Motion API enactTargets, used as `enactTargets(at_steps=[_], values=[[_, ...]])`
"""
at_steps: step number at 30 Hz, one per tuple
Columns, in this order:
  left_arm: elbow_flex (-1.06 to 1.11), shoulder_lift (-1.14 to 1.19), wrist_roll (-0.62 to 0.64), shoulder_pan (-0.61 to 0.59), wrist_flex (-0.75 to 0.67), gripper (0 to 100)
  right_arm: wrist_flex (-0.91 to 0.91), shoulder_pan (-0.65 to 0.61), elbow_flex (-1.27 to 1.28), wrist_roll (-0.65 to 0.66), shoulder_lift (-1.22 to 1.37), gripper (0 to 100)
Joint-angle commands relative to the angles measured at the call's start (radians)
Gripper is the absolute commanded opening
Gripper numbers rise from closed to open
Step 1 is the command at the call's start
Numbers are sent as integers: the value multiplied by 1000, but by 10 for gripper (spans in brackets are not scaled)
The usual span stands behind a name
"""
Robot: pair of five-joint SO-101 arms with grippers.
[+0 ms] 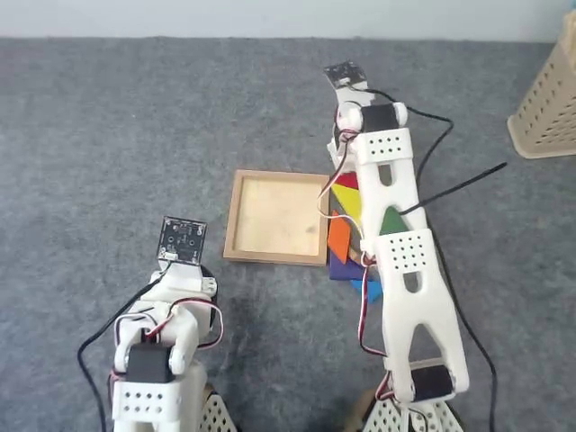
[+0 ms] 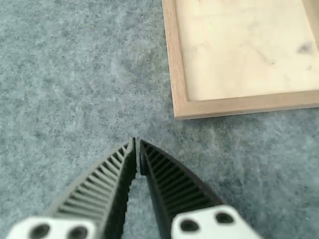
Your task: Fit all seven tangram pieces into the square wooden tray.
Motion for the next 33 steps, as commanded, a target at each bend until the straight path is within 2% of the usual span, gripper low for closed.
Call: enactTargets(at_steps=[1,6,11,16,20,24,28,33], values=[[-5,-3,9,-5,5,11,48,71,-18,-12,-48,140],[-5,-3,9,-5,5,11,51,127,-17,14,-45,136],[-5,-3,9,-5,5,11,54,189,-17,107,-54,133],[-5,-3,9,-5,5,11,56,282,-15,109,-56,133],[-5,-3,9,-5,5,11,56,294,28,110,-62,133],[-5,-3,9,-5,5,11,56,295,180,115,-156,133],[-5,-3,9,-5,5,11,53,289,437,121,-348,133],[-5,-3,9,-5,5,11,42,278,802,215,-602,133]])
